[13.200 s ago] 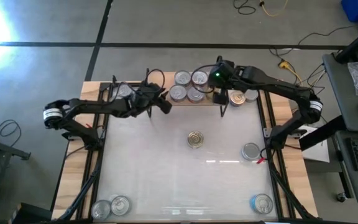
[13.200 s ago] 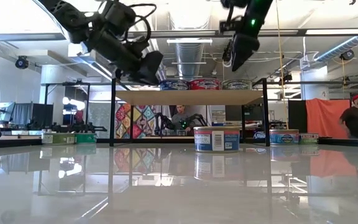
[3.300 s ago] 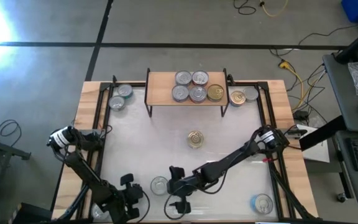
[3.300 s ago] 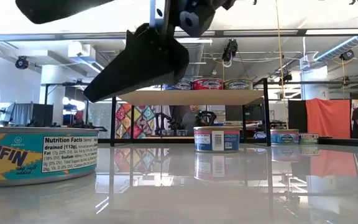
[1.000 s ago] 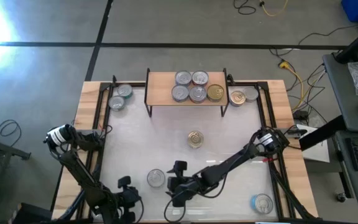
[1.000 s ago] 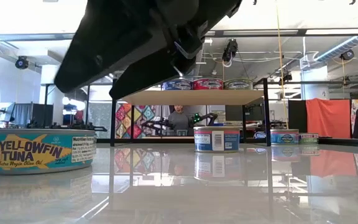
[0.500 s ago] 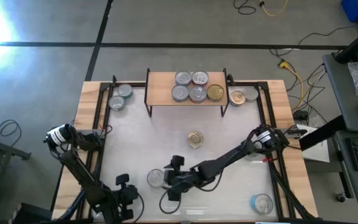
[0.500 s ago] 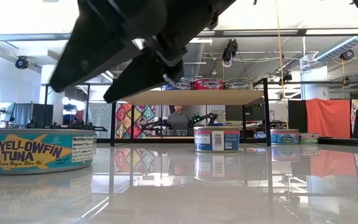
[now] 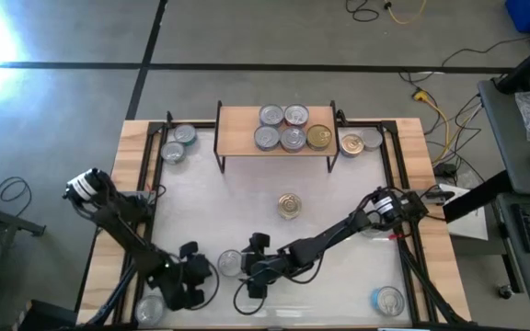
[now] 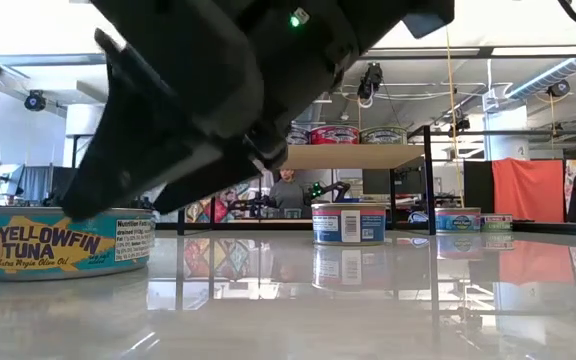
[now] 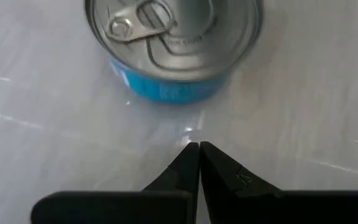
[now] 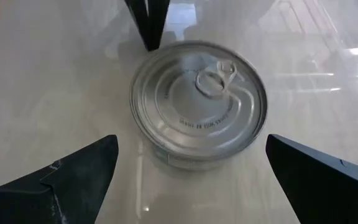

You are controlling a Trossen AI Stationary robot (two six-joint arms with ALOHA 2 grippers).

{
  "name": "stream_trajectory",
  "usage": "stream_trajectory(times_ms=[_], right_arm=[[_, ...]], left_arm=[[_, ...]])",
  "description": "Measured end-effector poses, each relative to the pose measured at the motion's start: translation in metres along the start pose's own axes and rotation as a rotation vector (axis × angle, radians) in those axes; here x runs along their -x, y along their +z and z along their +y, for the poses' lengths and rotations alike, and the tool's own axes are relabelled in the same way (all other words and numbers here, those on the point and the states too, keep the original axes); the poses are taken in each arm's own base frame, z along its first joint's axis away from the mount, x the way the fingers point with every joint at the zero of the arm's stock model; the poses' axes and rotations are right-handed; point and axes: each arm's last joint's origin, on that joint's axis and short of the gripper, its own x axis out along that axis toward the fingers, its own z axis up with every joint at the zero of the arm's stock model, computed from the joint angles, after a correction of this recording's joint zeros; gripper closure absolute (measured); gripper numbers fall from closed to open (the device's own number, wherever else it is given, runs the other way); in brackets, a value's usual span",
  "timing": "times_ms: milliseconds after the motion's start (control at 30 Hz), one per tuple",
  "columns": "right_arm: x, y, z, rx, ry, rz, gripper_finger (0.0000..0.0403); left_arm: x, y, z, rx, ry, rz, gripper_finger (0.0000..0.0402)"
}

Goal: Stack canned seafood by type on shelf
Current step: Put the bottom middle yellow-blue tuna can on the shelf

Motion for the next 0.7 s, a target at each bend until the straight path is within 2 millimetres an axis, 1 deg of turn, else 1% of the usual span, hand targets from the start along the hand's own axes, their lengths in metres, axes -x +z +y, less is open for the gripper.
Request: stream_trajectory(times_ms=[100, 233, 533, 700], right_arm=[[-0.009, -0.005, -0.005, 0.005, -0.009, 0.016, 0.0003], [-0.020, -0.010, -0.009, -0.003, -0.012, 0.005, 0.0003], [-0.025, -0.004, -0.020, 0.019, -0.024, -0.041, 0.0003], [-0.026, -0.005, -0.023, 0.021, -0.029, -0.023, 0.0003]], left_arm=[[-0.008, 0.007, 0.006, -0.015, -0.011, -0.003, 0.0402], [-0.014, 0.019, 0.007, -0.069, -0.020, -0.045, 0.0402], [-0.029, 0.038, 0.008, -0.167, 0.024, -0.032, 0.0402], [-0.025, 0.045, 0.003, -0.204, 0.039, -0.011, 0.0402]])
